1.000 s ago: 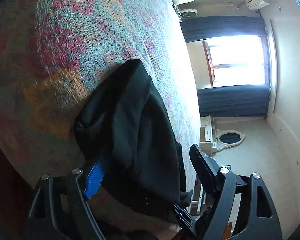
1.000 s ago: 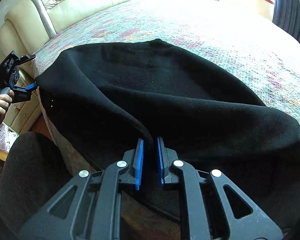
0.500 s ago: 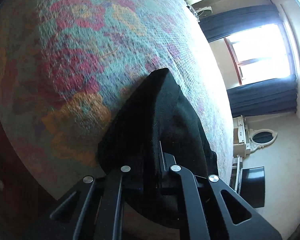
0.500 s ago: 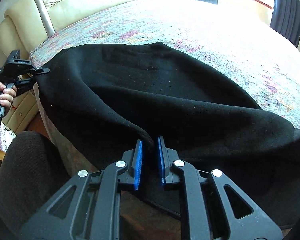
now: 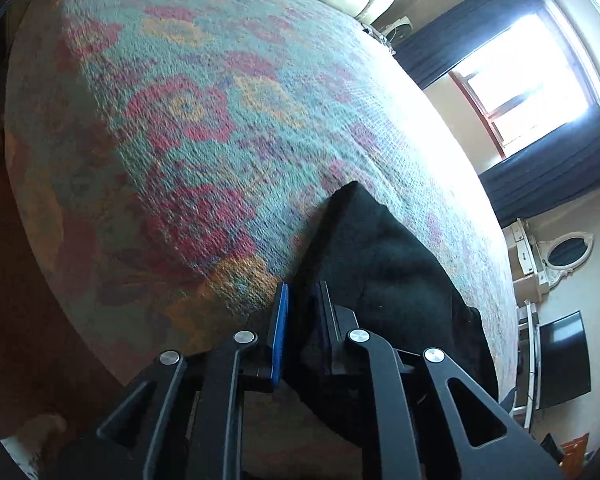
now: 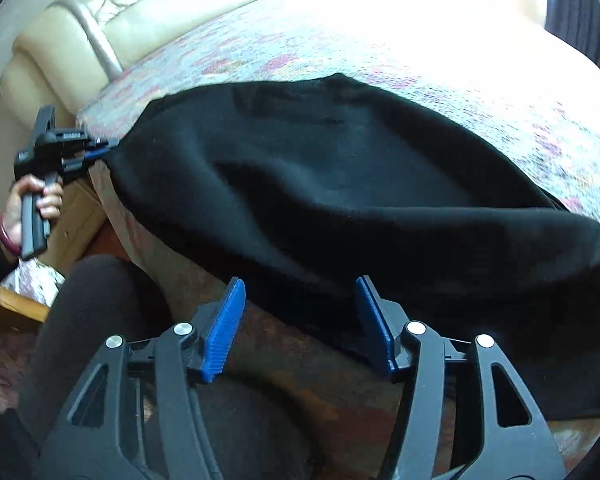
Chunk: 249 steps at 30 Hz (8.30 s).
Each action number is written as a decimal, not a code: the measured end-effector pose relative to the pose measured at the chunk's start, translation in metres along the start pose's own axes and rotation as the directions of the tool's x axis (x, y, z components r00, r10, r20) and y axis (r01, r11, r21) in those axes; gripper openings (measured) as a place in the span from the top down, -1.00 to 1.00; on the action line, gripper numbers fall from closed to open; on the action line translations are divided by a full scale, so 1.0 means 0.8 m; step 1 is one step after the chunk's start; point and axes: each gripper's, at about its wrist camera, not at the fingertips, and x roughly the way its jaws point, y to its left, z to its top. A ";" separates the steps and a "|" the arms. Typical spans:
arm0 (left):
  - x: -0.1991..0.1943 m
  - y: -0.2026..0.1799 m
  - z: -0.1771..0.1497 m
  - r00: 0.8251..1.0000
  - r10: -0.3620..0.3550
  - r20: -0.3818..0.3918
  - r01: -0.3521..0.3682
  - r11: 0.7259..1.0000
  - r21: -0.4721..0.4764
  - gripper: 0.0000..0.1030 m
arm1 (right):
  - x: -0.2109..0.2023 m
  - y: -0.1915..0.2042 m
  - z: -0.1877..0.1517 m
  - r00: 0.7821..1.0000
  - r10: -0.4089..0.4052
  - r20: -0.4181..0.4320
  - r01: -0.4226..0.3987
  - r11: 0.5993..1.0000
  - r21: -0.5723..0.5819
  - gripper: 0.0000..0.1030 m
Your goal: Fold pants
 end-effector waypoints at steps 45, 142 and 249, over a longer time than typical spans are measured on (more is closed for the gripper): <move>0.052 -0.167 -0.058 0.987 -0.006 -0.158 0.042 0.972 0.230 -0.49 | -0.194 -0.450 -0.320 0.864 -0.348 0.362 -0.299 0.222 0.928 0.88; 0.057 -0.163 -0.059 1.000 0.004 -0.031 0.002 0.979 0.202 -0.40 | -0.285 -0.549 -0.297 0.876 -0.390 0.283 -0.078 0.465 0.882 -0.31; 0.132 -0.021 0.048 0.847 -0.327 -0.420 0.361 0.932 0.002 0.61 | -0.022 -0.022 -0.037 0.965 0.262 0.022 -0.253 0.902 0.350 -0.47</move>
